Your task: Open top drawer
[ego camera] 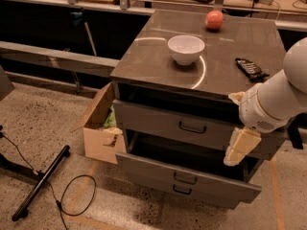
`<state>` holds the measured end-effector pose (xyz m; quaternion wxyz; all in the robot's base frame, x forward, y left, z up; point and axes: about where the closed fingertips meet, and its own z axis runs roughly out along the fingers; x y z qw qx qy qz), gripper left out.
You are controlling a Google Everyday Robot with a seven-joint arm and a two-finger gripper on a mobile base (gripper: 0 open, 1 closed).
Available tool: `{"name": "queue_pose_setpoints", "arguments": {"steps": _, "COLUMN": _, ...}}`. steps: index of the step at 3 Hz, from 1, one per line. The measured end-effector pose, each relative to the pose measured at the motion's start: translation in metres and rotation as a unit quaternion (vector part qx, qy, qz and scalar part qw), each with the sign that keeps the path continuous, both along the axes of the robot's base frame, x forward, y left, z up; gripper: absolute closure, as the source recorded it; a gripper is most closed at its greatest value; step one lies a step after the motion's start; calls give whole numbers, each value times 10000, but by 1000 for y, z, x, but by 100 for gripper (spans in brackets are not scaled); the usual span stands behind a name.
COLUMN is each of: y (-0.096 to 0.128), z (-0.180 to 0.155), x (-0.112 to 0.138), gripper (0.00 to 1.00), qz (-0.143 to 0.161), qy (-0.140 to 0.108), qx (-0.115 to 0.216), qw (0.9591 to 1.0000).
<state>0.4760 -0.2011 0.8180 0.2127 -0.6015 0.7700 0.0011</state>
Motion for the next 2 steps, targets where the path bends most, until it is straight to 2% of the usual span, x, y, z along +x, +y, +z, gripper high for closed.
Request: {"name": "queue_pose_setpoints", "arguments": {"steps": 2, "y": -11, "z": -37, "x": 32, "gripper": 0, "qz": 130, "qy": -88, "qx": -107, "qw": 9998}}
